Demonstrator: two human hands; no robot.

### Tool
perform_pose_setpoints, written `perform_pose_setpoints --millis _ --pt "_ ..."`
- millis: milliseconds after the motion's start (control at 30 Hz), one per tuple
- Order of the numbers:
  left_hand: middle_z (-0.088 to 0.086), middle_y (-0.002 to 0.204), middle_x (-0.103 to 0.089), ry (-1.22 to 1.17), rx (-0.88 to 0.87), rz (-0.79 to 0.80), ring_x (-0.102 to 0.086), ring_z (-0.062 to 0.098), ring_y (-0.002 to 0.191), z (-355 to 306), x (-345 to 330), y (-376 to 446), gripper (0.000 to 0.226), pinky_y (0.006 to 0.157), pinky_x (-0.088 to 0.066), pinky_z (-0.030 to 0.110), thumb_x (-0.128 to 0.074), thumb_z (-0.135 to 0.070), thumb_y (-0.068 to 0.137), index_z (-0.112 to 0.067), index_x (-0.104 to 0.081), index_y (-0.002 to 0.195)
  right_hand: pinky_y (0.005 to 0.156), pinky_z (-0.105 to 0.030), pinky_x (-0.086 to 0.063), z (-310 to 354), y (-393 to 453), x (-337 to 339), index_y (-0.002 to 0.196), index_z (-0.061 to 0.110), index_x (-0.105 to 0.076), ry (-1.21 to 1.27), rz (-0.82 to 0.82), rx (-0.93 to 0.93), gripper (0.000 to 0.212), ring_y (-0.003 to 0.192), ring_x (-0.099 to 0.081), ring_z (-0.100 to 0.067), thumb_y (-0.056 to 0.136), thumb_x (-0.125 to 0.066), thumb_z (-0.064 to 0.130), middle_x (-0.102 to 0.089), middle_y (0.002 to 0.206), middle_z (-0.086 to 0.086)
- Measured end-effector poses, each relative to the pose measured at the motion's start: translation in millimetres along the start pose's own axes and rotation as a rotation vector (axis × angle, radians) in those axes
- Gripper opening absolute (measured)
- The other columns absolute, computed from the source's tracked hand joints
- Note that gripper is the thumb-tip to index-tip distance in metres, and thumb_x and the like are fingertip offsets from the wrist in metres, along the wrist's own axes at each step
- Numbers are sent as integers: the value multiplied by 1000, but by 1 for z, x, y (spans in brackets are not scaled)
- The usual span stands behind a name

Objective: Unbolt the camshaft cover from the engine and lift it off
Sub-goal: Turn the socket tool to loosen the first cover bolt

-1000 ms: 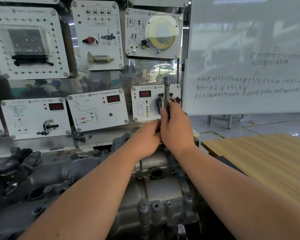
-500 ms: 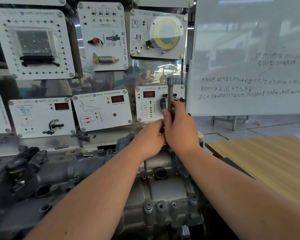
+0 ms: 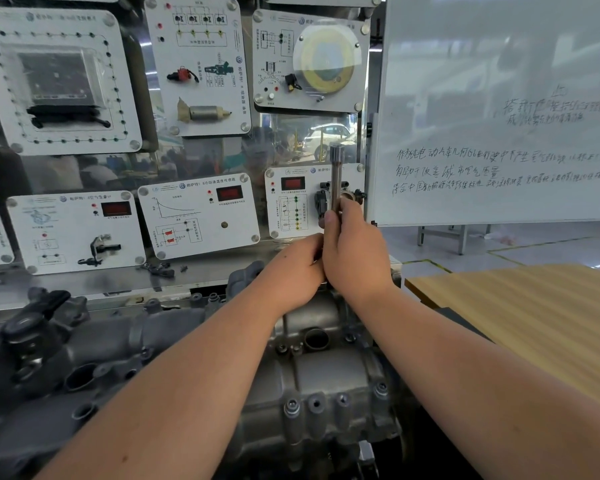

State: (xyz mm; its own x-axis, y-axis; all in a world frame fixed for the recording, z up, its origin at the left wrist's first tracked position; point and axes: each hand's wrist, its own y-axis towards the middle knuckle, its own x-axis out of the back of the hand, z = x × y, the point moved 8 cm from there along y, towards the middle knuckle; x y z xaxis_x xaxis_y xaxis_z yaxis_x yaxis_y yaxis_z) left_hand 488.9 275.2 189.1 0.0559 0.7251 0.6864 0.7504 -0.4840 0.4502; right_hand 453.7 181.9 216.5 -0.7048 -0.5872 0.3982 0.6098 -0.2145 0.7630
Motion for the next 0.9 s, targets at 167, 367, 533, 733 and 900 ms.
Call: perform_pose_setpoints --millis 167,367,533,733,900 --pt "-18 85 -61 50 -10 -16 -58 -3 74 -1 1 2 17 56 -39 11 -51 -15 102 -31 -56 105 74 -44 -55 1 -2 2 136 19 -43 72 -22 -11 41 87 -69 -27 103 -48 42 -73 98 -2" --pt "-11 101 -66 25 -20 -65 -62 10 92 0 3 3 23 69 -42 15 -54 -13 101 -23 -61 120 76 -50 -54 2 -1 3 119 11 -52 56 -30 18 26 86 -66 -33 106 -46 32 -70 94 -9" --pt "-16 117 -62 -26 -21 -1 -59 2 101 1 -2 3 34 80 -41 8 -50 -16 104 -25 -57 136 78 -50 -53 2 0 0 123 9 -51 18 11 10 29 88 -66 -33 107 -38 31 -71 98 -10" --pt "-19 79 -59 23 -22 -35 -58 -13 65 1 2 3 26 55 -40 6 -51 -13 101 -36 -52 88 74 -46 -55 3 -1 3 135 16 -44 77 -15 15 39 88 -69 -30 104 -48 39 -73 97 -5" --pt "-24 90 -62 24 -25 -54 -58 -8 82 0 2 4 23 61 -39 9 -52 -16 102 -35 -57 113 71 -50 -54 4 -2 3 116 11 -52 40 -23 47 26 80 -66 -33 106 -45 33 -68 88 -7"
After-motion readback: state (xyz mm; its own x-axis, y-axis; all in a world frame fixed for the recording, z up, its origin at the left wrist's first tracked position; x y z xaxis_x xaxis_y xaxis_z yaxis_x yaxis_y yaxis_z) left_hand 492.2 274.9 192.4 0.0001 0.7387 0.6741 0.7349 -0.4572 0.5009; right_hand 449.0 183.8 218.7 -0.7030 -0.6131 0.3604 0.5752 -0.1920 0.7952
